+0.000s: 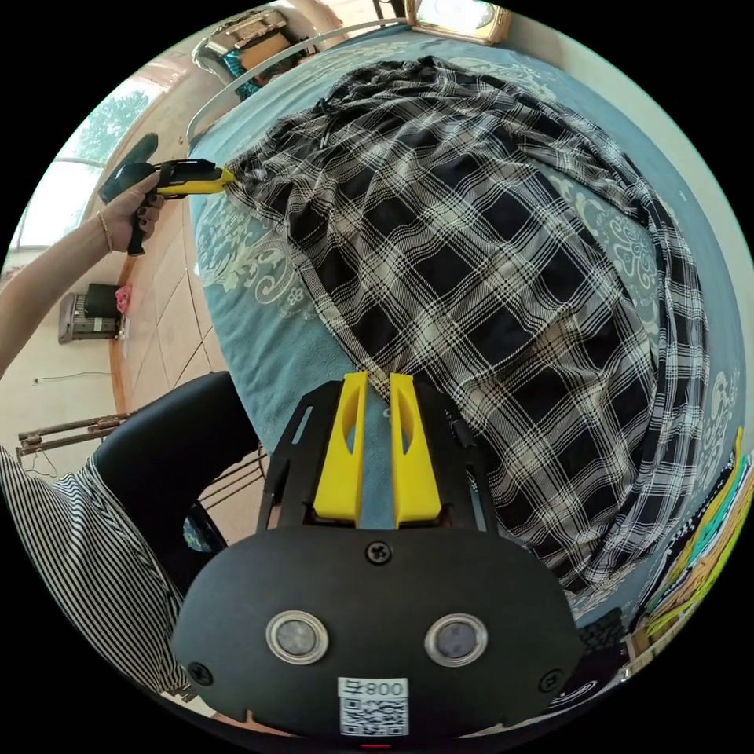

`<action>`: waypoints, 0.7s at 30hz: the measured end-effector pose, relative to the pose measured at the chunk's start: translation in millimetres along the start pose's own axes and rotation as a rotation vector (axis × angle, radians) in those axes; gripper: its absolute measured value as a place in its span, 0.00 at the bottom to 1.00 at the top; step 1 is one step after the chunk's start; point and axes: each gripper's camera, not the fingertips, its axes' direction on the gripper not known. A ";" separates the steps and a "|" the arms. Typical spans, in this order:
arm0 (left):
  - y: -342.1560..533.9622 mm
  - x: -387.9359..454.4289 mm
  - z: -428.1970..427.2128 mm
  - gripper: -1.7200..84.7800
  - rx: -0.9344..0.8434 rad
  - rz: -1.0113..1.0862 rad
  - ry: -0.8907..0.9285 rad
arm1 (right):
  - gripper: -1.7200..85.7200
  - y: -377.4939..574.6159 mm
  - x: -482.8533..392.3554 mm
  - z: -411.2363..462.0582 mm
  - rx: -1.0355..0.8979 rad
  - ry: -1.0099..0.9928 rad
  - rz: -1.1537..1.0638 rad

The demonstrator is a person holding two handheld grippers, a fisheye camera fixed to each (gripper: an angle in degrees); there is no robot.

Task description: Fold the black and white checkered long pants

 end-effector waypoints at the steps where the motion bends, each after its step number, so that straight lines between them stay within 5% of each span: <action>1: 8.6 7.7 -5.6 0.05 0.028 0.035 -0.013 | 0.03 7.8 -5.8 5.3 0.020 0.014 -0.007; 15: 106.6 73.9 -79.4 0.04 0.226 0.094 -0.140 | 0.02 96.5 -134.1 25.2 0.114 -0.039 -0.152; 21: 154.3 95.4 -42.0 0.04 0.238 -0.007 -0.113 | 0.03 155.8 -91.2 52.2 0.103 -0.122 0.045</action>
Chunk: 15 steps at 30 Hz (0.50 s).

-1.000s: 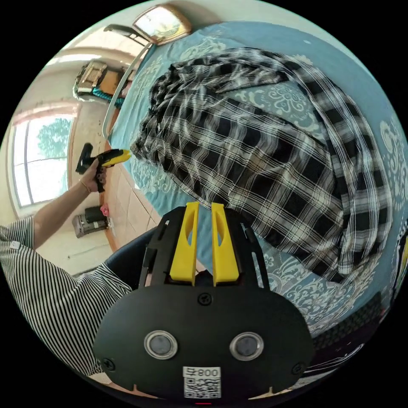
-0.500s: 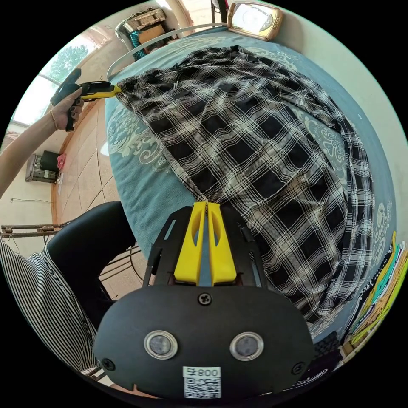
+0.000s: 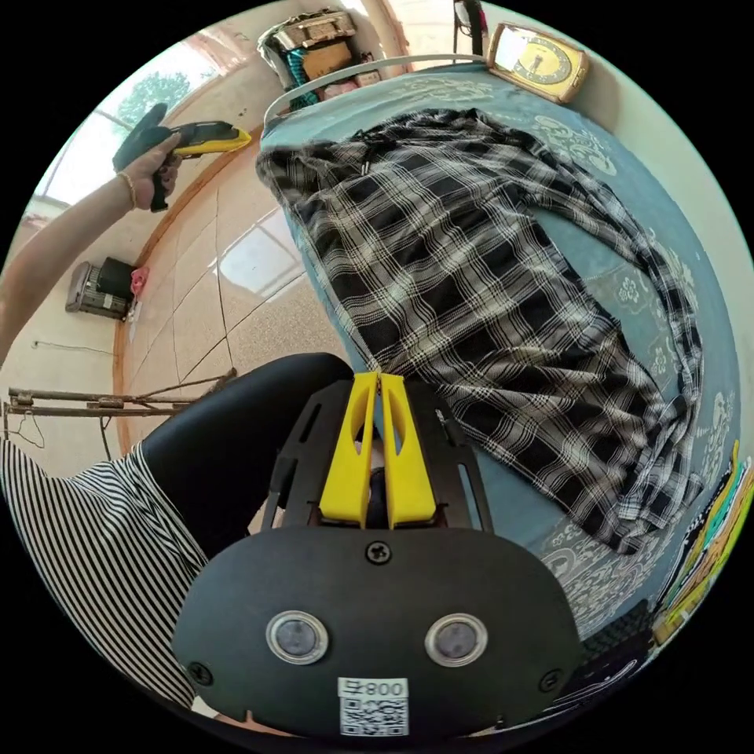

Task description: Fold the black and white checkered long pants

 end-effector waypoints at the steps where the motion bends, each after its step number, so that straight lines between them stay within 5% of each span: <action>1: 9.7 11.1 5.5 0.04 -0.010 0.015 0.019 | 0.03 24.0 23.8 -12.1 0.061 -0.015 0.083; 5: 35.1 76.8 38.4 0.04 -0.109 0.166 0.073 | 0.05 115.4 120.5 -44.0 0.224 -0.035 0.416; 10: 72.7 253.5 117.6 0.04 -0.344 0.592 0.120 | 0.09 240.8 247.8 -64.9 0.378 -0.080 0.823; 15: 110.5 421.1 182.2 0.05 -0.483 0.926 0.233 | 0.10 288.4 300.9 -74.0 0.472 -0.086 0.911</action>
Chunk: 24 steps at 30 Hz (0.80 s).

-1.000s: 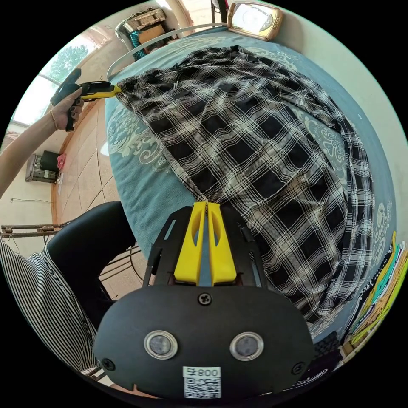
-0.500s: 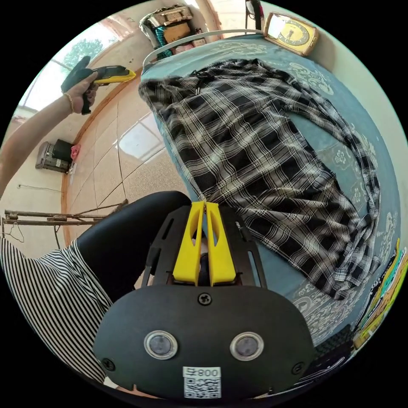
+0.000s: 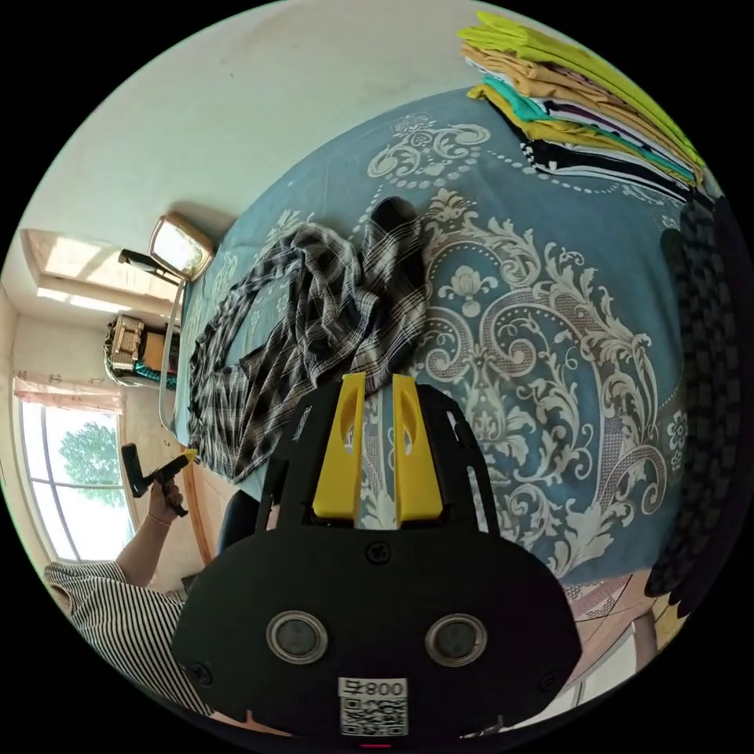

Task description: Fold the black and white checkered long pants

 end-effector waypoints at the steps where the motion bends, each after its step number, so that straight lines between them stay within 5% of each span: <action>1: -31.1 22.2 18.6 0.05 -0.028 0.053 0.033 | 0.10 -5.5 10.4 -2.5 0.015 -0.003 0.003; 6: -148.7 98.4 95.1 0.08 -0.134 0.177 0.159 | 0.10 -32.0 44.1 -2.0 0.040 0.006 -0.003; 15: -285.7 142.7 178.8 0.03 -0.236 0.034 0.244 | 0.09 -67.2 77.7 25.6 -0.047 0.103 -0.071; 17: -306.1 152.0 167.8 0.03 -0.194 0.060 0.278 | 0.08 -65.7 84.5 24.5 -0.034 0.118 -0.075; 24: -418.3 157.4 34.5 0.06 0.379 0.040 0.299 | 0.03 -61.2 112.9 18.1 -0.021 0.085 -0.077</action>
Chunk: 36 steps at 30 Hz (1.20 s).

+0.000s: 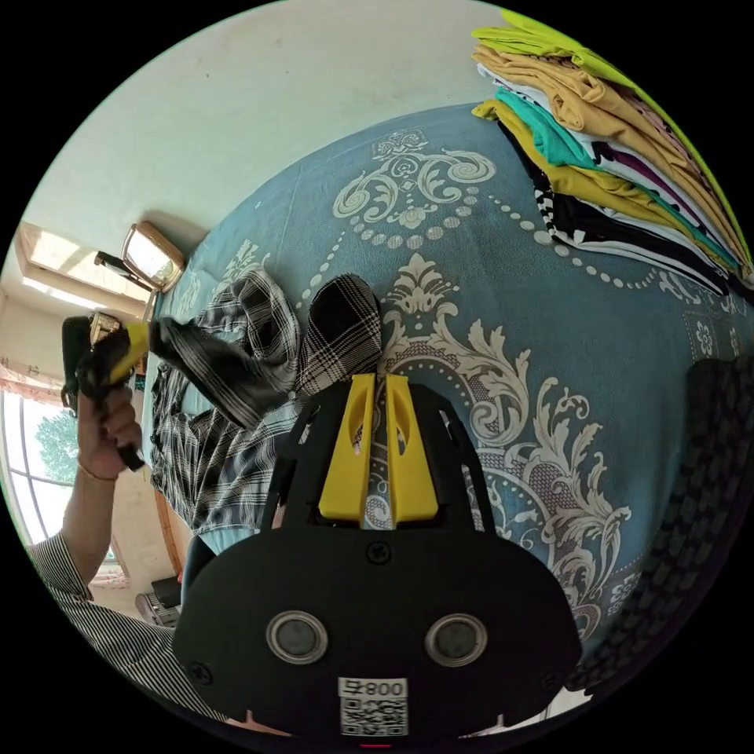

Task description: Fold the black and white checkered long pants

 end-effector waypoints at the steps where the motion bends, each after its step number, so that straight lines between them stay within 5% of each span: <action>1: -11.5 1.4 -6.2 0.08 0.017 0.011 -0.055 | 0.03 0.6 3.0 -0.5 0.000 0.003 0.000; 11: 71.7 -14.3 16.6 0.11 -0.289 -0.154 0.018 | 0.02 37.7 17.6 -34.5 0.102 -0.109 0.023; 15: 81.6 20.5 11.1 0.12 -0.360 -0.065 0.023 | 0.02 94.0 -47.3 -68.0 0.190 -0.046 -0.202; 19: 72.2 48.5 23.4 0.13 -0.477 0.027 -0.016 | 0.02 141.9 -104.8 -22.5 0.047 -0.010 -0.387; 30: -37.2 76.4 107.6 0.17 -0.571 0.156 -0.017 | 0.09 82.6 18.6 -39.2 0.178 -0.098 0.051; 36: -112.6 91.8 157.2 0.15 -0.554 0.219 -0.145 | 0.05 64.0 17.1 -9.8 0.083 -0.056 0.053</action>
